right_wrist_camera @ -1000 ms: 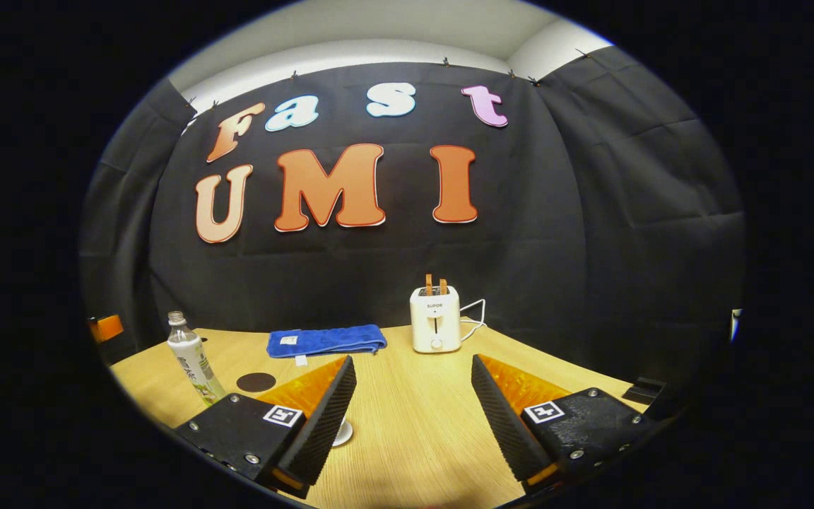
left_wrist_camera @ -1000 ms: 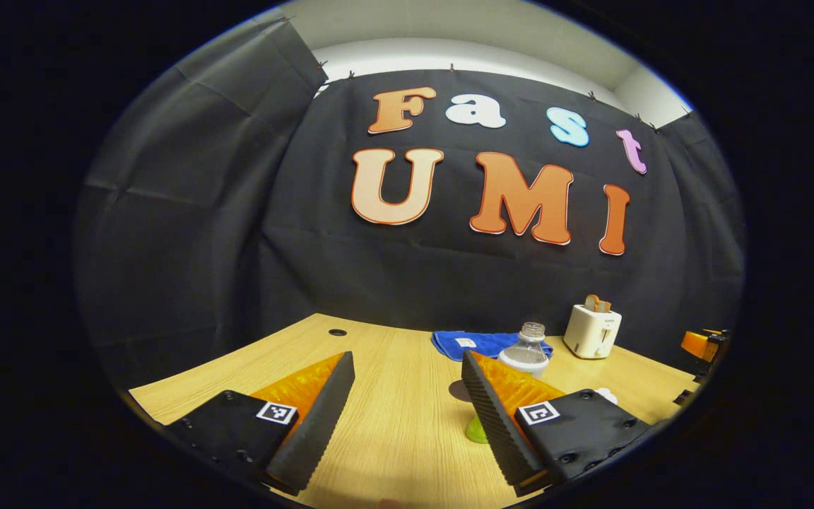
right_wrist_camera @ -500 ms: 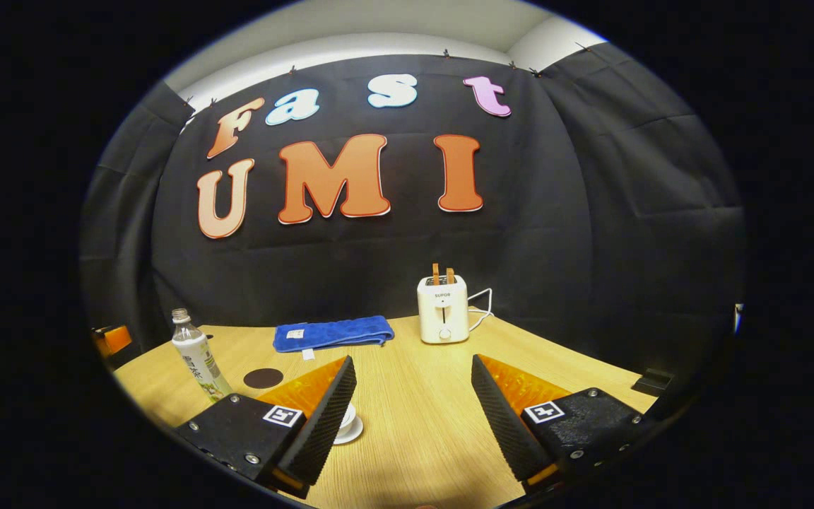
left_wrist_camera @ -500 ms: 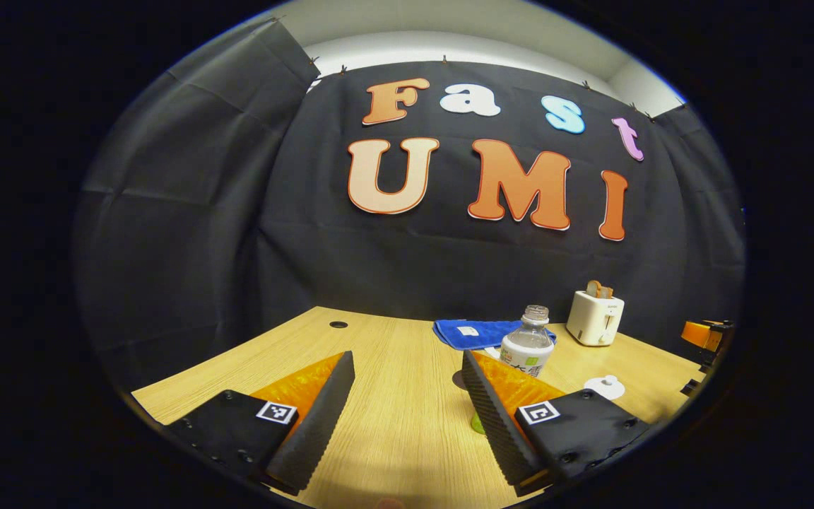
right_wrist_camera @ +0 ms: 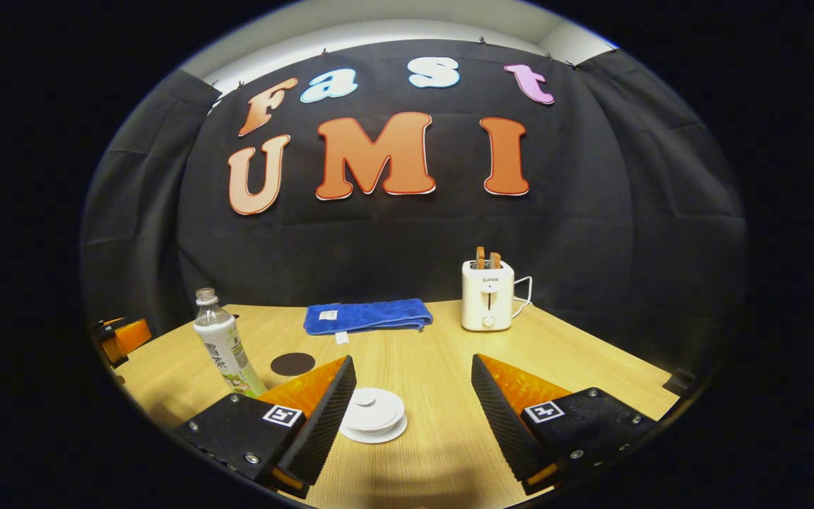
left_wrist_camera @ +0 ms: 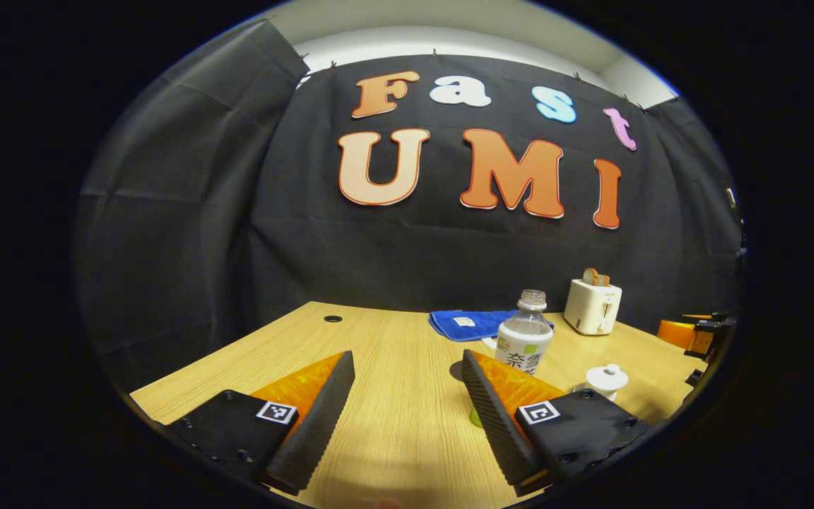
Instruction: Open the teacup lid with one hand, grasp the water bottle and pour water into the teacup with the other hand; after pouring, place the water bottle on the coaster and then close the teacup lid.
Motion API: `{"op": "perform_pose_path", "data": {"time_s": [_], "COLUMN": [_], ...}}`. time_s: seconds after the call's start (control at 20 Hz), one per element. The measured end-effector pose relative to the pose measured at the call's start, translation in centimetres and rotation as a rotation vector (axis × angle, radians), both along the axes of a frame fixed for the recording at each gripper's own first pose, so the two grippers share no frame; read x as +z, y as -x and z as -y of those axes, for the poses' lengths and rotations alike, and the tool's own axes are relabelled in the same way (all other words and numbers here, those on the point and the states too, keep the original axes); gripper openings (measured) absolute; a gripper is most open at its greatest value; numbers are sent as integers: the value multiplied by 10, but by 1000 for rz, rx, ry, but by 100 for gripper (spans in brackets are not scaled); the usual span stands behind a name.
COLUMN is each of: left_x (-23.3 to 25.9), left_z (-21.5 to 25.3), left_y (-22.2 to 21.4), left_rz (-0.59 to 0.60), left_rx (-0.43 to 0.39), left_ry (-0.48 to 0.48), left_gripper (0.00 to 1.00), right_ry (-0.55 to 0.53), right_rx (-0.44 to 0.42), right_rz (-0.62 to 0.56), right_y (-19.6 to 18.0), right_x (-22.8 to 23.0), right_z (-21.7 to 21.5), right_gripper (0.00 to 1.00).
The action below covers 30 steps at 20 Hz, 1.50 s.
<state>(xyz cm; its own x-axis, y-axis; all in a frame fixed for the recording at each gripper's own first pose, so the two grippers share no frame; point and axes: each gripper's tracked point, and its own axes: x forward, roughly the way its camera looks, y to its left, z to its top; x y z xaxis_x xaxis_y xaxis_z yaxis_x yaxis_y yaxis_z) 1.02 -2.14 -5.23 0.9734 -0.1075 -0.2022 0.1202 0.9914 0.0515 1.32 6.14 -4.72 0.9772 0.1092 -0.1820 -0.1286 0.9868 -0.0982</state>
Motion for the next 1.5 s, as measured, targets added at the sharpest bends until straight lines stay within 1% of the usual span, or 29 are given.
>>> {"op": "perform_pose_path", "data": {"time_s": [0.2,0.4,0.5,0.7,0.8,0.85,0.9,0.95,1.0,1.05,1.1,1.15,1.25,1.35,1.5], "left_x": [-10,-17,-19,-26,-28,-29,-29,-30,-30,-31,-32,-32,-34,-32,-29], "left_z": [6,6,5,1,1,-1,-2,-3,-4,-4,-4,-4,-5,-4,-1], "left_y": [0,-2,-4,-5,-6,-6,-7,-7,-8,-8,-9,-8,-8,-7,-6], "left_rz": [-28,-46,-50,-62,-69,-71,-73,-75,-76,-79,-81,-84,-87,-87,-81], "left_rx": [-17,-16,-13,-10,-10,-9,-8,-5,-4,-3,-3,-3,-4,-6,-14], "left_ry": [6,-1,-6,-28,-32,-32,-33,-33,-33,-32,-31,-30,-28,-27,-27], "left_gripper": [98,98,98,98,98,98,98,98,98,98,98,98,98,98,98], "right_ry": [27,54,66,71,74,73,74,76,73,72,74,77,68,65,48], "right_rx": [31,61,73,69,58,56,53,50,49,47,44,40,33,33,33], "right_rz": [-28,-100,-150,-224,-250,-259,-264,-266,-266,-265,-264,-262,-265,-270,-263], "right_y": [-12,-26,-33,-40,-44,-45,-46,-46,-47,-47,-48,-49,-49,-49,-45], "right_x": [-17,-44,-62,-87,-95,-98,-98,-100,-99,-100,-99,-99,-99,-99,-91], "right_z": [-19,-38,-44,-47,-46,-46,-46,-46,-45,-45,-45,-45,-45,-44,-43], "right_gripper": [98,98,91,68,65,60,59,53,49,43,41,34,29,25,23]}}
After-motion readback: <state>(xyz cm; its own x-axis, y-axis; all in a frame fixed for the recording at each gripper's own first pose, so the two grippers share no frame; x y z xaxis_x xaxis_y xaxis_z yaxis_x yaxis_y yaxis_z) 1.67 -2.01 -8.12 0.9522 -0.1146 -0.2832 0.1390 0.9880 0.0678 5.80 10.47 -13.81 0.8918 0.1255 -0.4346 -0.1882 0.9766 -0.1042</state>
